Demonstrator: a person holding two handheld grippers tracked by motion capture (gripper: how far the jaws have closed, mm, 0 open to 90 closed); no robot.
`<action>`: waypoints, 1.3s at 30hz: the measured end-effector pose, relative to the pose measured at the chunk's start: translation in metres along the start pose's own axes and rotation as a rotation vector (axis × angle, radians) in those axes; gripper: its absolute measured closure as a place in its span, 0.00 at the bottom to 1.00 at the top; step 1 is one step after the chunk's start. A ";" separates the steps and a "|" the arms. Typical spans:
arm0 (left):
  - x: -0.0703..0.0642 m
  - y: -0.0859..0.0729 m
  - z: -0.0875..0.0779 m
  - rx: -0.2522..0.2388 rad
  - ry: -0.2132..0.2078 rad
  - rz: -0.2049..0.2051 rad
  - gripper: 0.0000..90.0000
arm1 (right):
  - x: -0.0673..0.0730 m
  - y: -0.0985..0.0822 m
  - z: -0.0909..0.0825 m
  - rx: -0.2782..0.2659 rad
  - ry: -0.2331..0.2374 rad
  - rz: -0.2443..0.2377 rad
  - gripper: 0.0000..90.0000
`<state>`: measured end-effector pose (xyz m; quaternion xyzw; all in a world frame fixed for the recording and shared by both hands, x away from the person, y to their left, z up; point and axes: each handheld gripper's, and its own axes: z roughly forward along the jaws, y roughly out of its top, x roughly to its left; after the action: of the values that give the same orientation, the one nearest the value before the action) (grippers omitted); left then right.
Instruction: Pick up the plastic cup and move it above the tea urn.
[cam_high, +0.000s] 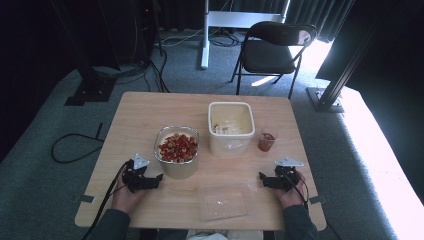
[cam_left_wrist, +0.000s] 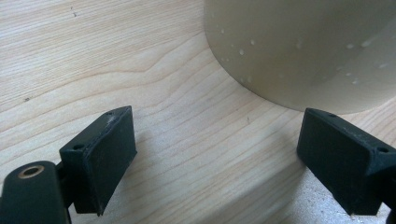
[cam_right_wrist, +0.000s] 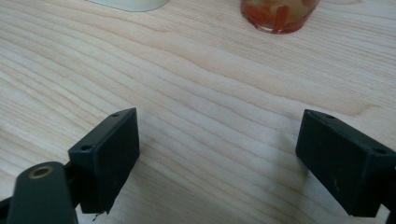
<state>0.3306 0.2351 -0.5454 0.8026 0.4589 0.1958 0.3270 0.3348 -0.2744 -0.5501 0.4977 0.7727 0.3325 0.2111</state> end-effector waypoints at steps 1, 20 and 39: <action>0.000 0.000 0.000 0.000 0.000 -0.002 0.14 | 0.000 0.000 0.000 0.000 0.000 0.000 0.15; -0.001 0.000 -0.001 0.003 0.004 -0.001 0.14 | 0.000 -0.001 -0.004 0.010 -0.007 0.012 0.21; -0.001 0.000 -0.001 0.003 0.004 -0.001 0.14 | 0.022 0.013 -0.046 -0.083 0.027 -0.045 0.27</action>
<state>0.3298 0.2349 -0.5452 0.8024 0.4602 0.1967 0.3251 0.3038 -0.2649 -0.5087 0.4665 0.7720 0.3663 0.2287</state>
